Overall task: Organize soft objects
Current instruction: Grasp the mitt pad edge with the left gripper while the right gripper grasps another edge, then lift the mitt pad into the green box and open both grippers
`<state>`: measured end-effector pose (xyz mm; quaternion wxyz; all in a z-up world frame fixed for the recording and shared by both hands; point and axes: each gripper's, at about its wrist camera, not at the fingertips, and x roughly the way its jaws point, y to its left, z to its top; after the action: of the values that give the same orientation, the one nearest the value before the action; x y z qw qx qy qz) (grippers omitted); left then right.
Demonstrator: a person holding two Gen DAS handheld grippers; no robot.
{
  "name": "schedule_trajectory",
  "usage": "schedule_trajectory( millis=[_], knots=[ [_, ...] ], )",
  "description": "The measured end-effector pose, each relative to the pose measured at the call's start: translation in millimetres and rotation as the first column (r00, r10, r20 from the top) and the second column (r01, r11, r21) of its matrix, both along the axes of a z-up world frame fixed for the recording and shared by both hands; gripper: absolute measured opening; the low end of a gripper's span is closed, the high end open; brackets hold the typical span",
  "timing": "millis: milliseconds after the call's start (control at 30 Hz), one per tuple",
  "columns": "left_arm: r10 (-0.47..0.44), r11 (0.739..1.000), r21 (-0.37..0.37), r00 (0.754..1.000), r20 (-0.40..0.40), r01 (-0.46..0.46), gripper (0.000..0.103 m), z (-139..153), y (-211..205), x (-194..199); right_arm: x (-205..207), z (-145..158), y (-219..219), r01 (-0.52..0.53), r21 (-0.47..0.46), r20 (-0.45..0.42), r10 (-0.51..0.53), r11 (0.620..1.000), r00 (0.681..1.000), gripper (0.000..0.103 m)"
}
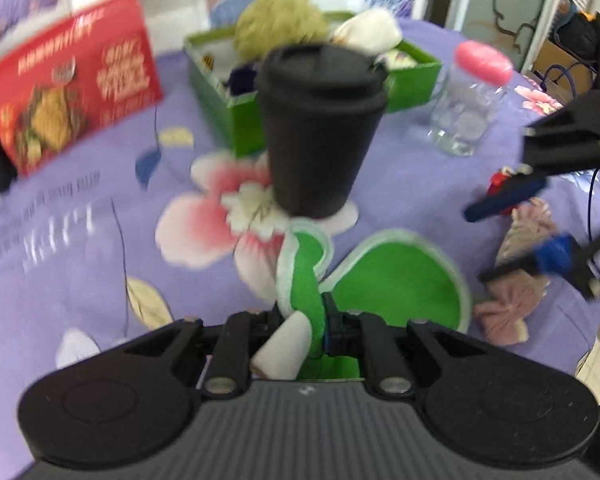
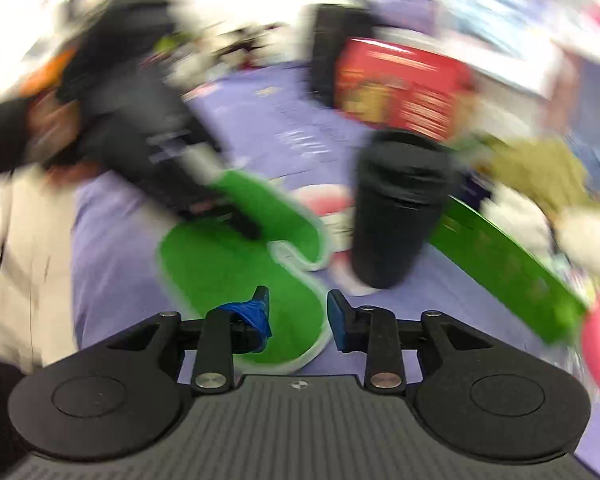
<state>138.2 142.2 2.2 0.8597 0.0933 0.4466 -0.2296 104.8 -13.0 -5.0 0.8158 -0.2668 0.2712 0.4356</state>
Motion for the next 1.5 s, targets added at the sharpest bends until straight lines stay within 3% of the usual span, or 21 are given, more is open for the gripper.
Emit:
schedule_trajectory(
  millis=[133, 367, 467, 533, 700, 800, 867, 933, 1033, 1200, 1300, 1433, 1500],
  knots=[
    [0.003, 1.0, -0.007, 1.0, -0.009, -0.003, 0.014, -8.7, 7.0, 3.6, -5.6, -13.4, 24.9, -0.103, -0.132, 0.001, 0.104, 0.986, 0.995, 0.022],
    [-0.032, 0.999, -0.019, 0.999, -0.021, 0.032, 0.015, -10.6, 9.5, 5.1, -20.6, -35.2, 45.8, -0.225, -0.305, 0.022, 0.243, 0.925, 0.97, 0.028],
    [-0.043, 0.999, -0.024, 0.999, -0.026, 0.042, 0.015, -13.2, 9.9, 6.8, -23.3, -38.3, 50.2, -0.195, -0.325, 0.145, 0.252, 0.926, 0.957, 0.031],
    [-0.05, 0.999, -0.019, 0.998, -0.028, 0.049, 0.015, -14.7, 9.4, 6.4, -16.1, -39.8, 52.4, -0.176, -0.325, 0.136, 0.23, 0.929, 0.964, 0.033],
    [-0.062, 0.998, -0.016, 0.997, -0.04, 0.061, 0.015, -15.9, 10.2, 7.3, 0.5, -38.5, 52.5, -0.152, -0.244, 0.057, 0.171, 0.958, 0.984, 0.033],
    [-0.056, 0.998, -0.02, 0.997, -0.047, 0.055, 0.015, -15.6, 10.2, 8.8, 12.6, -40.9, 49.8, -0.075, -0.149, -0.029, 0.072, 0.986, 0.997, 0.024],
    [-0.03, 0.999, -0.029, 0.999, -0.039, 0.029, 0.014, -13.5, 10.4, 7.6, 13.4, -41.1, 52.0, -0.04, -0.123, -0.048, 0.034, 0.992, 0.998, 0.013],
    [-0.011, 0.998, -0.062, 1.0, -0.027, 0.009, 0.013, -4.2, 12.0, 2.6, 9.7, -36.9, 50.3, -0.004, -0.102, -0.068, -0.003, 0.995, 0.998, 0.008],
    [-0.023, 0.993, -0.115, 0.999, 0.027, 0.026, 0.013, 26.1, 10.8, -10.7, 7.2, -18.4, 35.5, 0.06, 0.001, -0.095, -0.06, 0.998, 0.994, 0.006],
    [-0.069, 0.992, -0.093, 0.986, 0.154, 0.084, 0.013, 83.3, -7.1, -19.6, -7.1, 35.3, 10.2, 0.132, 0.137, 0.039, -0.139, 0.982, 0.99, 0.006],
    [-0.107, 0.99, -0.061, 0.966, 0.234, 0.124, 0.014, 116.1, -24.7, -9.1, -2.3, 68.3, -2.3, 0.156, 0.171, 0.14, -0.181, 0.973, 0.974, 0.006],
    [-0.146, 0.988, 0.005, 0.935, 0.322, 0.152, 0.014, 146.9, -55.5, 34.1, 32.8, 104.2, -14.6, 0.208, 0.162, 0.232, -0.242, 0.965, 0.942, 0.007],
    [-0.152, 0.988, 0.048, 0.928, 0.341, 0.145, 0.014, 150.7, -69.8, 69.0, 69.6, 115.5, -19.5, 0.243, 0.127, 0.246, -0.268, 0.962, 0.931, 0.007]
  ],
)
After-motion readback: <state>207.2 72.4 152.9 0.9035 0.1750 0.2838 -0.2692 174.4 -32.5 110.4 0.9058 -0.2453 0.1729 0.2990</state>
